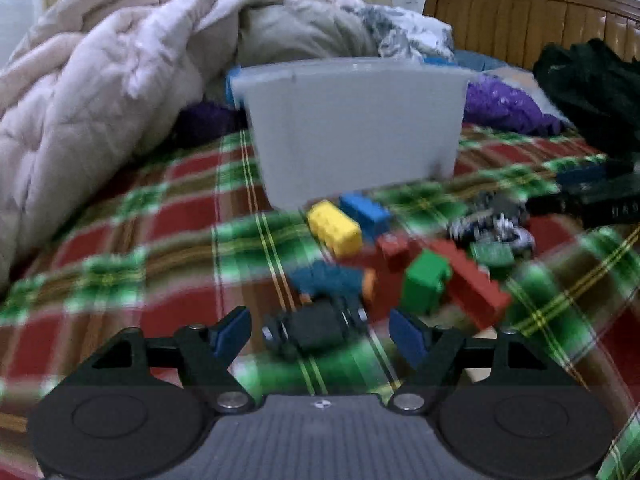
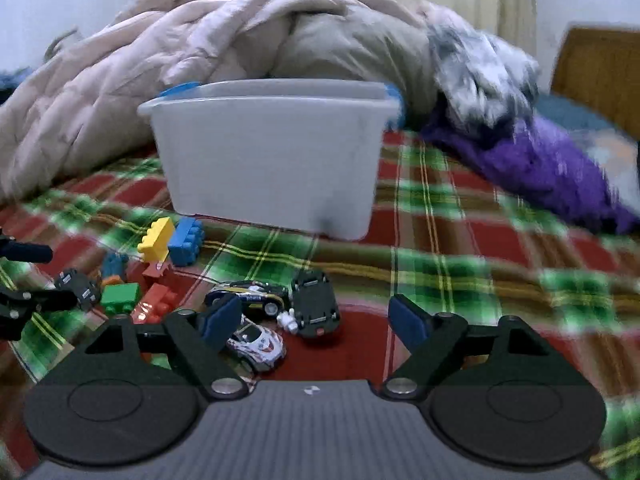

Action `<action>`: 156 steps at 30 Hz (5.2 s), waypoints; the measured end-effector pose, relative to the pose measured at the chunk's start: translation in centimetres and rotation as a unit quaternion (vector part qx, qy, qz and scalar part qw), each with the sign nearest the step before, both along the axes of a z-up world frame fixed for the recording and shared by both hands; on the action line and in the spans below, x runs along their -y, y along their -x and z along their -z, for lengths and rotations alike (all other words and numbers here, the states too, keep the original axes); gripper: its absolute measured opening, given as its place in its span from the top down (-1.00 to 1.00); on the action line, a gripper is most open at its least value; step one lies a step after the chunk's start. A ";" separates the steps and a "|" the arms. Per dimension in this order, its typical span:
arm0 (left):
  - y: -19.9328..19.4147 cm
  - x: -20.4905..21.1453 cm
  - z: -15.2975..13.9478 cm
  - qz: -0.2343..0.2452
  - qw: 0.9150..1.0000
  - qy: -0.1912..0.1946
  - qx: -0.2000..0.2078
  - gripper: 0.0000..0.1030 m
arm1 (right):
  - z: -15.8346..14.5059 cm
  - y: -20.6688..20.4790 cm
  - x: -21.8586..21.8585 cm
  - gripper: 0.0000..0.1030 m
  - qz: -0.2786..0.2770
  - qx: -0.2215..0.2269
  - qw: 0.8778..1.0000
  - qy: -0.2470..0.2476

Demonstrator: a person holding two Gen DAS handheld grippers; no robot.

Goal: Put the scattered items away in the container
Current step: 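Grasp the dark toy car with the left gripper while the right grasps another black car, then carry both cars over the white bin and release them inside, then lower both grippers back toward the scattered toys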

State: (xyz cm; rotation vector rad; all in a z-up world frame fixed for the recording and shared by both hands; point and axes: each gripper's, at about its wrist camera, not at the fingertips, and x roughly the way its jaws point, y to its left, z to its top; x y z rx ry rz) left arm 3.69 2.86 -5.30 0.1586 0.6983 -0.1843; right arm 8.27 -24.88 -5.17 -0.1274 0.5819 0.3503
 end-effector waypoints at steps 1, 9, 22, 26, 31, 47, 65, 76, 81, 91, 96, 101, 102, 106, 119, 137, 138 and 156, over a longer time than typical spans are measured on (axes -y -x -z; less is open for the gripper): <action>0.1 0.0 0.4 -0.001 1.000 -0.001 -0.001 -0.54 | 0.0 0.0 0.1 -0.61 0.003 0.000 1.000 -0.006; -1.7 -0.3 1.5 -0.033 0.999 0.037 -0.017 -0.54 | 1.6 -0.1 1.5 -0.61 0.008 -0.010 1.000 -0.020; -1.7 -0.3 2.2 -0.028 0.999 0.036 0.017 -0.34 | 4.2 -1.9 -0.2 -0.22 -0.023 -0.012 0.999 0.023; -1.5 -0.5 2.2 -0.023 0.999 0.037 0.024 -0.34 | 4.3 -2.5 -0.1 -0.03 -0.022 -0.018 1.000 0.010; -1.5 -0.6 2.4 -0.018 0.999 0.036 0.030 -0.34 | 4.4 -2.7 0.7 0.01 -0.007 -0.025 1.000 -0.010; -2.3 -0.3 2.9 -0.011 0.998 0.049 0.030 -0.35 | 4.5 -3.5 1.3 0.35 -0.016 -0.036 0.999 -0.022; -1.6 -1.3 1.7 -0.031 0.996 0.064 0.055 -0.34 | 2.4 -2.8 3.8 0.35 -0.009 -0.008 0.998 -0.064; 0.8 -0.2 -4.1 0.000 0.994 0.035 0.105 -0.34 | 0.0 -1.0 2.8 0.35 -0.021 0.024 0.996 -0.081; -0.8 0.1 -9.0 0.011 0.993 0.041 0.112 -0.34 | -4.4 0.2 2.1 0.35 -0.024 0.066 0.993 -0.096; -9.8 0.9 -17.0 0.001 0.993 0.088 0.084 -0.34 | -11.6 -7.0 -0.3 0.35 -0.020 0.051 0.993 -0.102; -15.0 1.2 -17.2 -0.019 0.994 0.093 0.045 -0.34 | -12.2 -11.5 -2.0 0.35 -0.021 0.021 0.997 -0.068; -19.7 1.8 -16.3 -0.016 0.996 0.085 -0.001 -0.35 | -11.3 -15.4 -3.0 0.30 -0.015 -0.019 0.998 -0.050; -20.4 1.9 -15.8 -0.020 0.997 0.073 -0.007 -0.39 | -11.0 -16.1 -3.1 0.16 -0.014 -0.029 0.998 -0.051; -21.2 2.0 -14.2 -0.042 0.999 0.024 -0.003 -0.40 | -9.8 -16.5 -3.2 -0.81 -0.006 -0.020 0.999 -0.050; -10.3 -0.6 -11.4 0.005 0.996 0.068 0.050 -0.47 | -6.3 -5.1 0.7 -0.81 -0.033 0.023 0.997 -0.060; -3.6 1.5 0.5 0.037 0.999 -0.019 0.000 -0.50 | 2.4 -2.6 -0.4 -0.74 -0.020 -0.034 0.999 -0.025; -3.7 1.4 0.6 0.036 0.999 -0.017 0.002 -0.50 | 2.7 -2.7 -0.5 -0.74 -0.019 -0.037 0.999 -0.027; -5.0 1.9 1.6 0.039 0.999 -0.004 0.020 -0.50 | 4.5 -3.7 -3.6 -0.47 -0.056 -0.060 0.995 -0.052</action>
